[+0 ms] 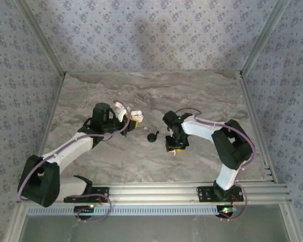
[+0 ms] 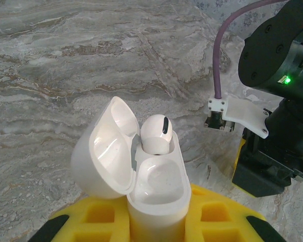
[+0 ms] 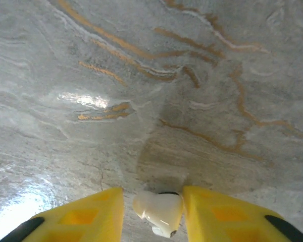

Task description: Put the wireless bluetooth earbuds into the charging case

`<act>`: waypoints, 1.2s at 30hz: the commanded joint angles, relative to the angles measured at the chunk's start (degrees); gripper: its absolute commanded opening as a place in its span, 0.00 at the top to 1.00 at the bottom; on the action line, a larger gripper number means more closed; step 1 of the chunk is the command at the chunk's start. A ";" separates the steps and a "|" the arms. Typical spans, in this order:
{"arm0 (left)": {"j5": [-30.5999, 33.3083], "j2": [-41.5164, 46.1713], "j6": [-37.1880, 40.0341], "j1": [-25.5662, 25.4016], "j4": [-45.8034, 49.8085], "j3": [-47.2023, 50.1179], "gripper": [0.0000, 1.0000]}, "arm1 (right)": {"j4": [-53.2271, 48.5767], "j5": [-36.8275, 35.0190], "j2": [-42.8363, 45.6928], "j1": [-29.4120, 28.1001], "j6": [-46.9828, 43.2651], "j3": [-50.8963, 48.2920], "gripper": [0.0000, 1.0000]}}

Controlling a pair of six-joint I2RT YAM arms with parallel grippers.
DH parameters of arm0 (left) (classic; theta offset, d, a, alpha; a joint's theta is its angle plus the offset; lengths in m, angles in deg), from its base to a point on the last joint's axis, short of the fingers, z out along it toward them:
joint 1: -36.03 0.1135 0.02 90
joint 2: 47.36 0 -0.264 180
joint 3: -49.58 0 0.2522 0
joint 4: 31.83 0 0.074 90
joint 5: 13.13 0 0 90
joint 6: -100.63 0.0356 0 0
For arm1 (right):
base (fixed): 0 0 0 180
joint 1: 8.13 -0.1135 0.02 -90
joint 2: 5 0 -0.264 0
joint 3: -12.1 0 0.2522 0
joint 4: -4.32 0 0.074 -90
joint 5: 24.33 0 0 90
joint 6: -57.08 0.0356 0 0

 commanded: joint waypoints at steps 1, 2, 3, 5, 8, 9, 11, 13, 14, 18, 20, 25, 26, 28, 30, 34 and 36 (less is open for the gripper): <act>-0.25 -0.03 0.93 -0.22 0.39 -1.91 0.87 | -3.09 -0.55 2.06 0.01 0.84 -0.18 0.58; -0.25 -0.04 0.91 -0.21 0.46 -1.91 0.87 | -3.45 -0.20 3.46 0.04 1.39 -0.27 0.57; -0.27 -0.04 0.93 -0.25 0.48 -1.91 0.87 | -3.61 0.11 4.57 0.21 1.96 -0.46 0.57; -0.33 0.02 0.89 -0.23 0.48 -1.91 0.87 | -3.82 0.61 7.00 0.59 2.93 -1.21 0.57; -0.34 -0.03 0.81 -0.29 0.39 -1.92 0.87 | -4.60 0.60 9.12 1.15 4.15 -2.67 0.58; -0.34 -0.04 0.77 -0.29 0.39 -1.91 0.87 | -4.70 0.52 9.45 1.31 4.34 -3.29 0.59; -0.42 -0.13 0.65 -0.29 0.24 -1.91 0.87 | -4.12 0.86 9.89 1.76 4.70 -4.65 0.61; -0.42 -0.21 0.68 -0.29 0.13 -1.86 0.87 | -3.32 1.42 9.71 2.08 4.71 -5.35 0.62; -0.42 -0.20 0.66 -0.29 0.15 -1.82 0.87 | -2.96 1.61 9.46 2.12 4.94 -5.55 0.62; -0.42 -0.11 0.67 -0.27 0.13 -1.82 0.87 | -1.65 2.06 8.37 2.28 4.88 -5.97 0.62; -0.38 -0.17 0.68 -0.24 0.21 -1.90 0.87 | -1.62 2.02 7.65 2.62 4.61 -6.15 0.64; -0.37 -0.06 0.74 -0.24 0.30 -1.87 0.87 | 0.21 3.02 7.11 3.26 4.62 -6.81 0.65; -0.34 -0.12 0.74 -0.26 0.30 -1.90 0.87 | 0.55 3.21 7.10 3.35 4.67 -6.78 0.65; -0.34 -0.17 0.74 -0.27 0.30 -1.91 0.87 | 1.00 3.38 7.02 3.44 4.67 -6.89 0.64; -0.34 -0.13 0.80 -0.28 0.30 -1.91 0.87 | 1.49 3.74 6.85 3.67 4.67 -7.05 0.64; -0.29 -0.13 0.75 -0.26 0.43 -1.84 0.87 | 2.40 4.19 6.74 4.28 5.05 -7.86 0.64; -0.33 -0.21 0.75 -0.29 0.39 -1.91 0.87 | 2.60 4.12 6.68 4.52 5.22 -8.17 0.65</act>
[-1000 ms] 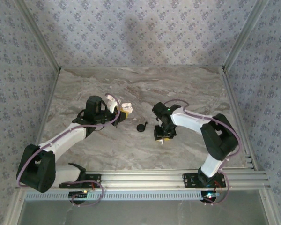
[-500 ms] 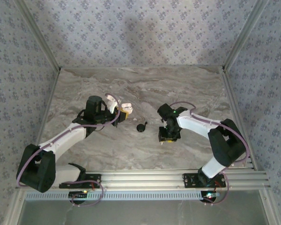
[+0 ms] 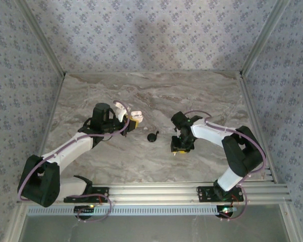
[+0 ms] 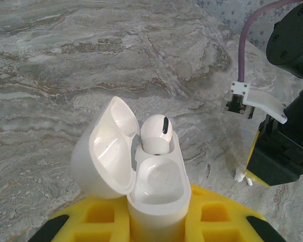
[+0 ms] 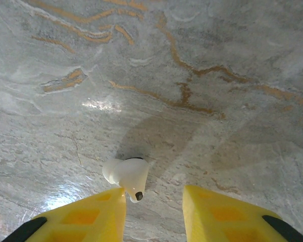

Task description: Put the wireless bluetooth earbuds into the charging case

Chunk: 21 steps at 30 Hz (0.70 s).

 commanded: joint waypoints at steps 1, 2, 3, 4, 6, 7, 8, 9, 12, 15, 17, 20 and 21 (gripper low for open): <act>-0.34 -0.26 0.77 -0.29 -0.07 -1.91 0.87 | -0.07 0.49 -0.74 0.58 1.17 -1.07 0.65; -0.34 -0.28 0.77 -0.26 -0.02 -1.91 0.87 | -0.11 0.44 -0.87 0.74 1.18 -1.21 0.66; -0.34 -0.28 0.77 -0.29 -0.11 -1.91 0.87 | -0.07 0.43 -0.93 0.78 1.18 -1.33 0.67; -0.34 -0.28 0.77 -0.25 -0.07 -1.91 0.87 | -0.07 0.42 -0.89 0.96 1.25 -1.49 0.67; -0.34 -0.27 0.83 -0.28 -0.02 -1.91 0.87 | 0.08 0.60 -0.59 1.27 1.43 -1.81 0.69; -0.34 -0.21 0.75 -0.29 -0.02 -1.85 0.87 | 0.31 0.76 -0.36 1.43 1.60 -2.16 0.69; -0.34 -0.28 0.86 -0.27 -0.02 -1.89 0.87 | 0.49 0.93 -0.11 1.69 1.73 -2.44 0.70; -0.34 -0.24 0.81 -0.29 -0.02 -1.91 0.87 | 0.65 1.16 0.17 1.92 1.80 -2.68 0.70; -0.36 -0.41 0.81 -0.29 -0.02 -1.91 0.87 | 1.55 1.95 1.07 2.85 2.21 -3.58 0.71; -0.42 -0.33 0.82 -0.29 0.02 -1.91 0.87 | 2.68 3.14 2.04 3.83 2.64 -4.87 0.72; -0.41 -0.24 0.82 -0.25 0.06 -1.91 0.88 | 3.42 3.87 2.93 4.58 3.01 -5.94 0.72; -0.42 -0.27 0.81 -0.29 0.06 -1.91 0.87 | 3.93 4.30 4.25 5.68 3.46 -7.30 0.72; -0.42 -0.36 0.81 -0.24 0.06 -1.93 0.87 | 4.06 4.40 4.68 6.00 3.56 -7.63 0.72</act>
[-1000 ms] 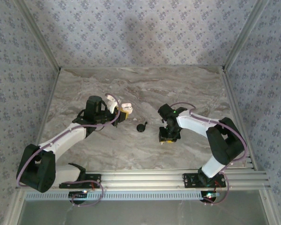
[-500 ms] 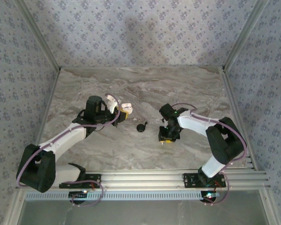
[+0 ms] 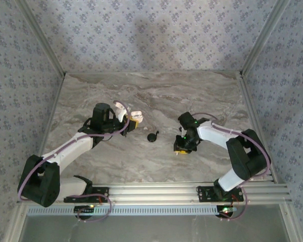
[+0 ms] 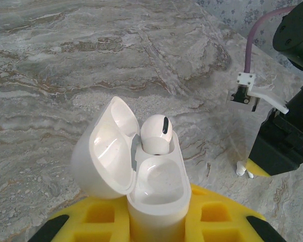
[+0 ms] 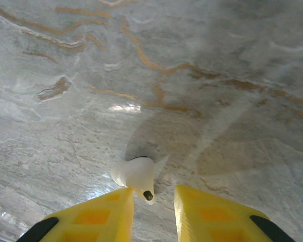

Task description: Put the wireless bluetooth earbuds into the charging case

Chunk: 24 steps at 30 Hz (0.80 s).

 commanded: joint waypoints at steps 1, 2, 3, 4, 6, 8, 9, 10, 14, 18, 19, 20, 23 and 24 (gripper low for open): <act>-0.42 -0.35 0.77 -0.29 -0.24 -1.91 0.87 | -0.75 -0.61 1.33 1.43 1.53 -2.43 0.72; -0.42 -0.37 0.78 -0.25 -0.24 -1.88 0.87 | -0.45 -0.43 1.84 1.92 1.71 -2.84 0.72; -0.40 -0.37 0.79 -0.29 -0.24 -1.91 0.87 | -0.04 -0.02 2.25 2.33 1.90 -3.26 0.72; -0.42 -0.37 0.79 -0.27 -0.24 -1.88 0.87 | 0.51 0.39 2.63 2.78 1.91 -3.75 0.72; -0.42 -0.37 0.78 -0.27 -0.22 -1.87 0.87 | 0.51 1.09 3.42 3.71 1.90 -4.58 0.72; -0.42 -0.32 0.74 -0.29 -0.23 -1.91 0.87 | 2.39 1.78 4.12 4.57 3.42 -5.42 0.73; -0.42 -0.37 0.73 -0.29 -0.22 -1.91 0.87 | 2.79 2.26 4.43 4.95 3.52 -5.84 0.74; -0.42 -0.37 0.78 -0.25 -0.21 -1.91 0.88 | 3.10 2.57 4.70 5.45 3.75 -6.29 0.74; -0.40 -0.37 0.73 -0.29 -0.07 -2.00 0.87 | 2.76 2.67 6.27 7.31 4.36 -7.67 0.75; -0.42 -0.43 0.72 -0.38 -0.07 -2.07 0.87 | 1.13 1.71 7.49 8.31 4.41 -8.16 0.75; -0.42 -0.46 0.73 -0.32 0.01 -2.09 0.87 | 1.03 1.40 7.76 8.36 4.30 -7.95 0.75; -0.42 -0.46 0.74 -0.37 0.02 -2.09 0.87 | 1.03 0.41 8.06 8.33 4.03 -7.32 0.75; -0.34 -0.46 0.75 -0.33 0.02 -2.15 0.87 | -2.74 -0.98 9.46 6.61 2.78 -4.02 0.73; -0.34 -0.41 0.75 -0.35 0.02 -2.17 0.87 | -3.96 -1.68 9.82 5.80 -0.38 -2.43 0.72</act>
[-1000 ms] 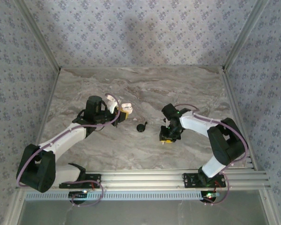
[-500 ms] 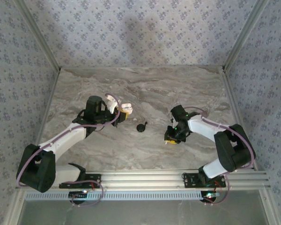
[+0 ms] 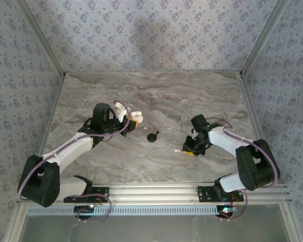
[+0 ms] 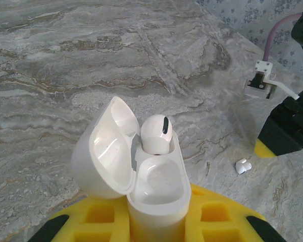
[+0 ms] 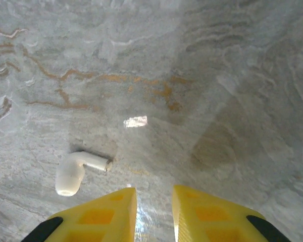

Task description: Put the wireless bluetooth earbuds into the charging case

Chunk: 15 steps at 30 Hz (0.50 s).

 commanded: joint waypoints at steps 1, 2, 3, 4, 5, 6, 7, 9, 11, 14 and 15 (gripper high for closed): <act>-0.34 -0.35 0.65 -0.27 -0.06 -2.18 0.87 | -5.83 -3.24 2.06 -2.00 -5.11 5.55 0.71; -0.34 -0.26 0.65 -0.25 0.10 -2.22 0.87 | -7.72 -4.78 2.11 -2.80 -7.74 7.66 0.70; -0.30 -0.18 0.66 -0.25 0.25 -2.26 0.87 | -9.40 -6.53 1.95 -3.72 -10.42 9.56 0.70; -0.18 -0.08 0.63 -0.27 0.38 -2.31 0.87 | -10.41 -7.64 1.81 -4.45 -12.85 11.16 0.70; -0.08 0.00 0.70 -0.21 0.55 -2.30 0.87 | -11.17 -8.90 1.66 -5.23 -16.28 12.85 0.69; -0.07 0.00 0.64 -0.27 0.66 -2.35 0.87 | -11.79 -9.92 1.65 -6.17 -19.88 14.22 0.68; -0.07 0.13 0.70 -0.21 0.72 -2.35 0.87 | -12.00 -10.85 1.68 -6.92 -23.03 15.37 0.67; 0.08 0.18 0.59 -0.26 0.73 -2.34 0.87 | -11.79 -11.22 2.02 -7.68 -30.55 16.79 0.66; 0.26 0.31 0.69 -0.25 0.86 -2.35 0.87 | -11.13 -10.89 2.48 -7.93 -38.34 17.30 0.66; 0.63 0.56 0.73 -0.24 0.99 -2.18 0.87 | -9.16 -8.09 4.16 -7.98 -52.88 15.63 0.62; 0.70 0.66 0.65 -0.25 0.97 -2.09 0.87 | -8.08 -7.01 5.07 -8.05 -57.90 14.50 0.62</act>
